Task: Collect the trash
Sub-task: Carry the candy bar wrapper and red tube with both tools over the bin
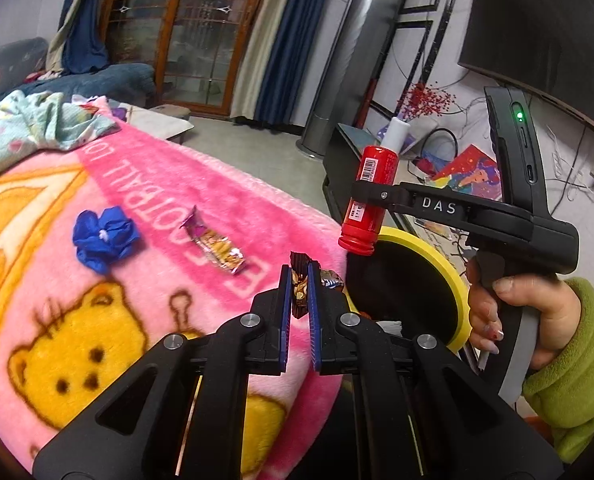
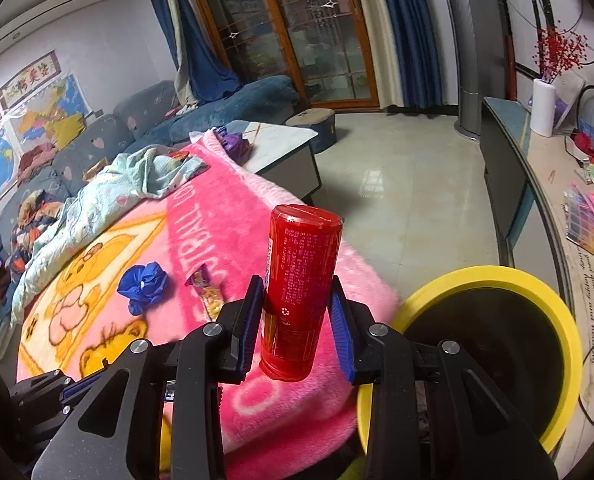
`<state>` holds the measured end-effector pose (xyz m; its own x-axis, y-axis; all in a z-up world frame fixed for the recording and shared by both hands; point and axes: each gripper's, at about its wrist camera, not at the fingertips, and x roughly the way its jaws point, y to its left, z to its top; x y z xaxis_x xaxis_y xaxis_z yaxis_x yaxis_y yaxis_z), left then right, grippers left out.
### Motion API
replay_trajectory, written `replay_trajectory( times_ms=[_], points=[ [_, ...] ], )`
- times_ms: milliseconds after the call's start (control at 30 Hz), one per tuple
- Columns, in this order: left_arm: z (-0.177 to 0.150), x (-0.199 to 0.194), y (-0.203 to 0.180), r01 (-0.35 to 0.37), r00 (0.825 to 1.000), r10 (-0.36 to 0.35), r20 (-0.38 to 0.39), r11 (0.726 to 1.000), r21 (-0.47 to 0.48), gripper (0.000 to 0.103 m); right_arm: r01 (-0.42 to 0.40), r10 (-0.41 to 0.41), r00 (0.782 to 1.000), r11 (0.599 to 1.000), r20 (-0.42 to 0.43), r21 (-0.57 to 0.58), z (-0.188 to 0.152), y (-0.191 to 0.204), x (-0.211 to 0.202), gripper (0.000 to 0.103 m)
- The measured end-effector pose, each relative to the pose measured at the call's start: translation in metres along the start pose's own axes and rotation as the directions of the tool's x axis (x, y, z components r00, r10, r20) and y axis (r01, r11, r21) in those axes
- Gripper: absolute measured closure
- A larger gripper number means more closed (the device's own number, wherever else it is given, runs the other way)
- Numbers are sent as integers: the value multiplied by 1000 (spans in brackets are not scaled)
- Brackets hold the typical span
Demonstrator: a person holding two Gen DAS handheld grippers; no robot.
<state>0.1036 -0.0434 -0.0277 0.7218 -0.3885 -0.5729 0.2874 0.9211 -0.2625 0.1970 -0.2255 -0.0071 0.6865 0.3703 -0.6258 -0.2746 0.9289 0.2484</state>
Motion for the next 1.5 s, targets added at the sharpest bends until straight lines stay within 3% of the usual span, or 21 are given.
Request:
replay_trajectory(
  times_ms=[733,1500],
  points=[
    [5,16,-55,61,998,-61,-7,991,122,99,99,-104,993,992,62,78,-12,-63,-44,72],
    [-5,53,-119,156,987,-143,-68,951,266,99,161,-182,980,963,79,218,-24,-139,-67,72]
  ],
)
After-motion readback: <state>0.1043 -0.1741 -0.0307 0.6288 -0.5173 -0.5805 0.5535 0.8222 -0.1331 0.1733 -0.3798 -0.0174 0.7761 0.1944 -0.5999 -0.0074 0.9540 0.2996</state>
